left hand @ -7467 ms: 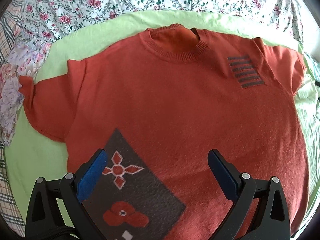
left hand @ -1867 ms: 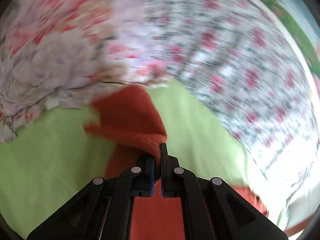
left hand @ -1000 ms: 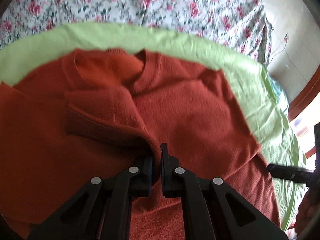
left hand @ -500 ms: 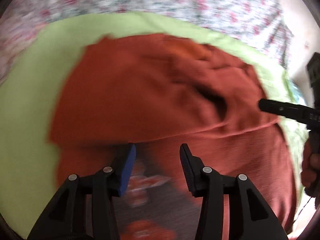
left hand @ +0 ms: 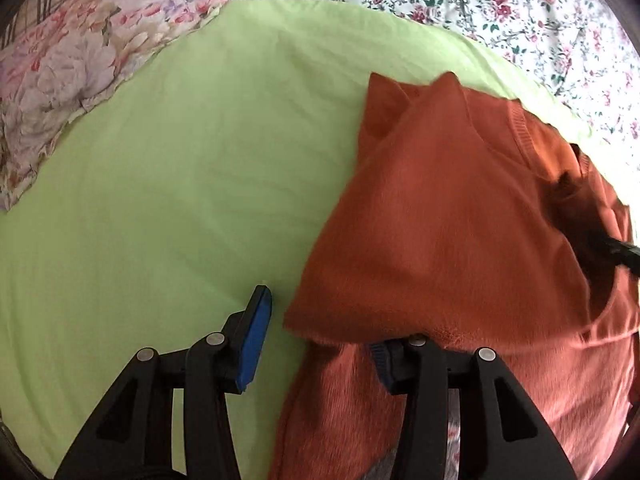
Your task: Fold small clothes
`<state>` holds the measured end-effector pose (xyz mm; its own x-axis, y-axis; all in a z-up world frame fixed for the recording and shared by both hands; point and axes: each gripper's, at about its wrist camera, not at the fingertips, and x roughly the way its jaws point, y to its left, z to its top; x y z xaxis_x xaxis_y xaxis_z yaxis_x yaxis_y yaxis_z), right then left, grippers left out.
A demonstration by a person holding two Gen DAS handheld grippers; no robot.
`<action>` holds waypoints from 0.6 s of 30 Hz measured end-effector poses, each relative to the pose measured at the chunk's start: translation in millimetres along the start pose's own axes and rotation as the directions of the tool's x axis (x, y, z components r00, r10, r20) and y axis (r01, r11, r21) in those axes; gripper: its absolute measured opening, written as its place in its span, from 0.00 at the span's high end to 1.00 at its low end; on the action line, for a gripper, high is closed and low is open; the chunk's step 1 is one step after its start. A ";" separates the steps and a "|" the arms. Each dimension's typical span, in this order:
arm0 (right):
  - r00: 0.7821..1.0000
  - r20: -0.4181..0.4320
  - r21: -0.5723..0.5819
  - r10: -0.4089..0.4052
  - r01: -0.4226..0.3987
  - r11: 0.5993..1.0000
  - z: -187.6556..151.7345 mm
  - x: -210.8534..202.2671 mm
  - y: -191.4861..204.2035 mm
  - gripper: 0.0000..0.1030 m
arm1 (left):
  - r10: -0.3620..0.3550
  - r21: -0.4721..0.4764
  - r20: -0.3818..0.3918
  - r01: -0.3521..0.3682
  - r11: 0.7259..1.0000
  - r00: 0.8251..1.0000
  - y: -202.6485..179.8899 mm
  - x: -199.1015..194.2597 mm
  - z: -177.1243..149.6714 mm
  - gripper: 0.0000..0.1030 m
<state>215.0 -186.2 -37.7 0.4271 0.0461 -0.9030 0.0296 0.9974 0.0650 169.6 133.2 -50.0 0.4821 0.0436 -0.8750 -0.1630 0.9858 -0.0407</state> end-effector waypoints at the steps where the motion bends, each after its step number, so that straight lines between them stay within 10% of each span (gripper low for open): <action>1: 0.999 0.044 0.047 0.006 -0.008 0.999 1.1 -13.8 -10.1 0.93 | 0.004 -0.001 0.005 -0.004 1.000 1.000 0.2 0.1 1.3 0.54; 8: 0.979 0.203 0.355 0.028 -0.100 0.929 -32.9 -76.4 -89.6 0.95 | 0.004 -0.013 0.012 -0.003 1.000 1.000 -8.1 1.6 4.4 0.57; 18: 0.990 0.103 0.543 0.096 -0.137 0.829 -92.7 -43.3 -123.4 0.88 | -0.001 -0.063 0.019 0.002 0.998 1.000 5.5 -2.1 -0.5 0.57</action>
<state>109.0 -306.2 -45.9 0.5190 0.1356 -0.8440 0.4567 0.7906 0.4079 167.3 138.5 -48.6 0.4981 0.0456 -0.8659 -0.2156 0.9738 -0.0727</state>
